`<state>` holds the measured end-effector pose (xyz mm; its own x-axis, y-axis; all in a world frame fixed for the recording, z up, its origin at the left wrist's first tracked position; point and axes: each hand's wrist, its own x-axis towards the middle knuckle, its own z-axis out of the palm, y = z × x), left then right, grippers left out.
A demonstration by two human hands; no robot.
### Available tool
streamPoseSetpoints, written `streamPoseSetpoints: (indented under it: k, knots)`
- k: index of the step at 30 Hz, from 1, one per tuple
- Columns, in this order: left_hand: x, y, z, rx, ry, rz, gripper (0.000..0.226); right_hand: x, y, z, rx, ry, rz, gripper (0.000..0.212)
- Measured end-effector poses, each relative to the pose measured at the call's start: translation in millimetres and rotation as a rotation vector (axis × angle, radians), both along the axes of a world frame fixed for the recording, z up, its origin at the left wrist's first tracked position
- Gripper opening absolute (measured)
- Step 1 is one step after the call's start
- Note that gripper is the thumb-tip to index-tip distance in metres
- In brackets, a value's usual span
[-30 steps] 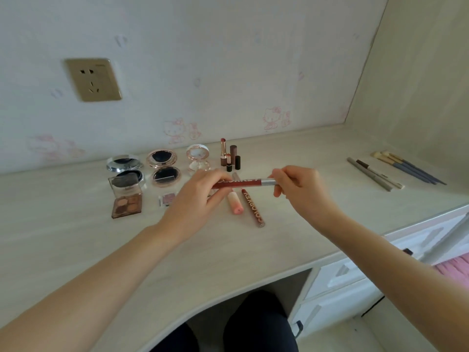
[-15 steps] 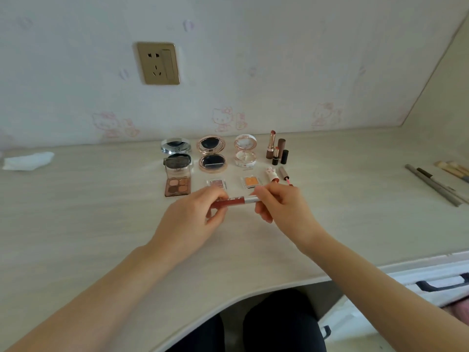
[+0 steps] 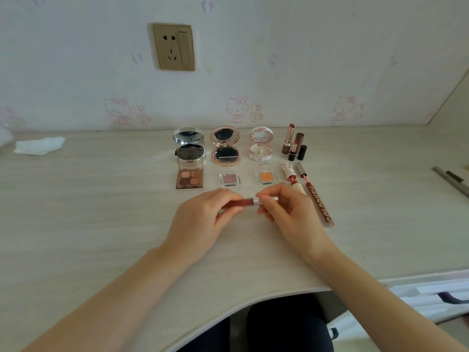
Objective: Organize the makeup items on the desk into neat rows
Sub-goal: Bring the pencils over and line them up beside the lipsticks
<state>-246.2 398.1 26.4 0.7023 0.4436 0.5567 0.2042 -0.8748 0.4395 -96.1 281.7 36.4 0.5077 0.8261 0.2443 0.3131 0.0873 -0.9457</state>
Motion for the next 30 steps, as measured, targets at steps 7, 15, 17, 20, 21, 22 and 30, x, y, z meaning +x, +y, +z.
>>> streamPoseSetpoints:
  k: [7,15,17,20,21,22,30]
  knots:
    - [-1.8,4.8,-1.6,-0.033,-0.069,-0.019,0.028,-0.1,-3.5,-2.7,0.038,0.044,0.036,0.019]
    - [-2.1,2.9,-1.4,-0.007,-0.068,-0.016,0.025,-2.1,-4.0,1.6,-0.008,-0.004,-0.014,0.011]
    - [-2.6,3.7,-1.7,-0.012,-0.073,-0.012,0.025,-2.0,-6.3,1.3,0.001,-0.029,0.025,0.023]
    - [-2.7,3.7,-1.6,-0.031,-0.077,-0.020,0.027,-0.9,-7.8,0.0,0.026,0.030,0.049,0.022]
    - [-2.5,3.3,-1.2,-0.030,-0.075,-0.022,0.028,-1.2,-6.9,0.3,0.013,0.049,0.030,0.022]
    - [-2.3,2.6,-0.9,-0.024,-0.071,-0.024,0.027,-1.9,-5.7,1.2,-0.007,0.063,0.008,0.018]
    - [-2.1,2.8,-1.5,-0.012,-0.061,-0.026,0.025,-1.4,-3.8,0.2,-0.033,0.008,-0.007,0.008]
